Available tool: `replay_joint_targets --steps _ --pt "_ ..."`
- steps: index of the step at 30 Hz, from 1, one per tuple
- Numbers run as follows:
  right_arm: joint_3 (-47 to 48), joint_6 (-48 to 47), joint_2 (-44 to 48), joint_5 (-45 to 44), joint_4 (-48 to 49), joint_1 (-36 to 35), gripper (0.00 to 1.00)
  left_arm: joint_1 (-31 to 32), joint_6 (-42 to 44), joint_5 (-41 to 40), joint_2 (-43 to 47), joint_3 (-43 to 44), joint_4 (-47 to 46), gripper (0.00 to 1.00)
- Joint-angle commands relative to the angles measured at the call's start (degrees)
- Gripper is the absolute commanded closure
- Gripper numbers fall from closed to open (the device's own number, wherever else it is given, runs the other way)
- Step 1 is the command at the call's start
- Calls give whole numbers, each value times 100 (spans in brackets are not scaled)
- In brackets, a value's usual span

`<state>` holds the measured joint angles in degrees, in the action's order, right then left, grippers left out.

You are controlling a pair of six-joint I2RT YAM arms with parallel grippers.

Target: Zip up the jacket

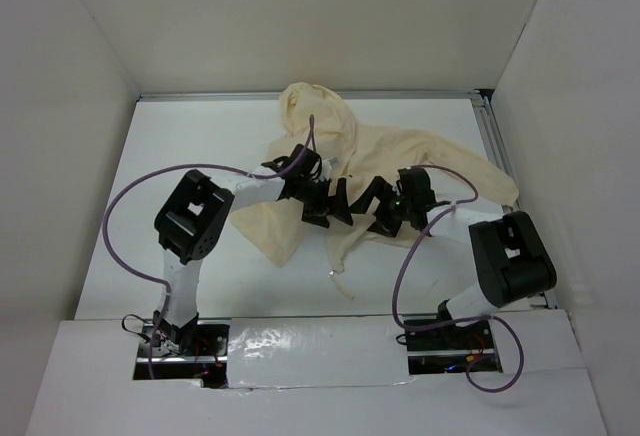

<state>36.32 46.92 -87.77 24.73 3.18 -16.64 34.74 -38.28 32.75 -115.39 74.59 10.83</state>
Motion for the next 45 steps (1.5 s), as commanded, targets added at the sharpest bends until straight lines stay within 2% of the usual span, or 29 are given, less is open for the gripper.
replay_joint_targets --steps 1,5,9,12,19,21,24,28,30,34,35,36,39,45 --pt "-721 98 4 -248 -177 126 0 -256 14 -717 -571 599 129 1" --pt "-1406 256 575 -503 -519 319 0 -617 -21 -701 -1037 1363 506 1" --pt "-1566 231 1094 -1083 -1274 609 0 -837 136 -910 -1073 1585 552 1" --pt "-1750 186 1323 -821 -1241 829 0 -960 347 -841 -1196 1883 691 1" --pt "-1110 -217 1507 -1171 -1872 768 1 -785 848 -157 -872 2034 578 1" --pt "-699 -516 1902 -1680 -2415 453 0 -688 1050 266 -652 1876 369 1" --pt "-145 -954 2544 -2339 -2865 -248 0 -443 1209 197 -134 1595 410 1" --pt "314 -1553 3054 -2718 -2946 -1120 0 -354 1245 460 903 1147 376 1" --pt "507 -1738 3125 -3129 -2998 -1654 0 -363 1244 286 1472 884 454 1" --pt "789 -2133 2784 -3229 -3069 -2298 0 -354 1149 -540 2230 523 998 1" --pt "955 -2221 2513 -3386 -3052 -2578 1 -371 982 -986 2580 -52 1087 1" --pt "956 -2222 2345 -3387 -3051 -2581 1 -372 981 -1208 2766 -58 1088 1" --pt "1298 -2327 1574 -3895 -3112 -3098 2 -643 359 -1805 3461 -900 1342 1" --pt "1835 -2573 272 -3968 -2981 -3161 7 -1101 -241 -1896 4481 -2359 1387 1"
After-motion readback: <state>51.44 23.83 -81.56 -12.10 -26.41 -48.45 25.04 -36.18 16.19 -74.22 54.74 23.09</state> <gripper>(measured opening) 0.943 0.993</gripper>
